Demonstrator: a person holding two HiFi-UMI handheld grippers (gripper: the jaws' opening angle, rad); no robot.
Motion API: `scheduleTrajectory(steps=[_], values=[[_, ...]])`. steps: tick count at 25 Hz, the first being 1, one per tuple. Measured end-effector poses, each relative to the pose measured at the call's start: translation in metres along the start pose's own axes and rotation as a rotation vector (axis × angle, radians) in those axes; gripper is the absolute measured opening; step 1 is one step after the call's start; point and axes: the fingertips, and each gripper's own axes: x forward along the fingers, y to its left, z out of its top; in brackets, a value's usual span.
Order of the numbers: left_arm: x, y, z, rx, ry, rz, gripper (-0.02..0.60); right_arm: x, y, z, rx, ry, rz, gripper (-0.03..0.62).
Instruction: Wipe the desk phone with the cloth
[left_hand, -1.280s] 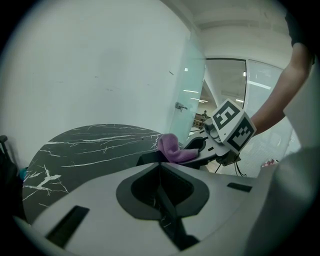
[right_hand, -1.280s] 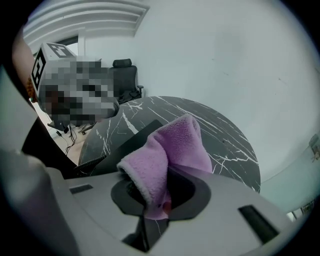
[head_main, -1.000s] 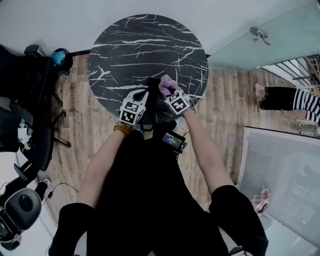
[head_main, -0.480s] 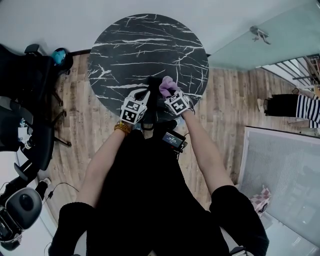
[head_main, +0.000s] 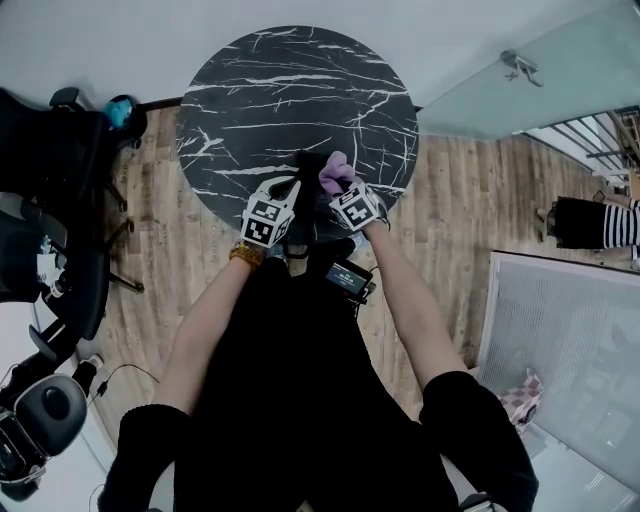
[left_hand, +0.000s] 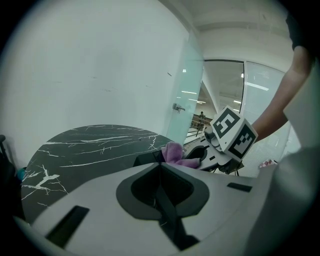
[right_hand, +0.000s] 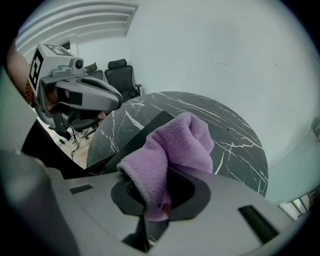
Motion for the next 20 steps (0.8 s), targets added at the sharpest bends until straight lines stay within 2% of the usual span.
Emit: scheduleTrajectory(steps=[10,20], values=[[0.0,0.0,-0.001,-0.002,0.0,0.005,0.018,-0.001,0.002,-0.005,0.011,-0.007,-0.014,0.057],[0.0,-0.001,-0.003,0.0,0.006,0.002,0.018,0.001,0.019,-0.016,0.011,0.009,0.024,0.057]])
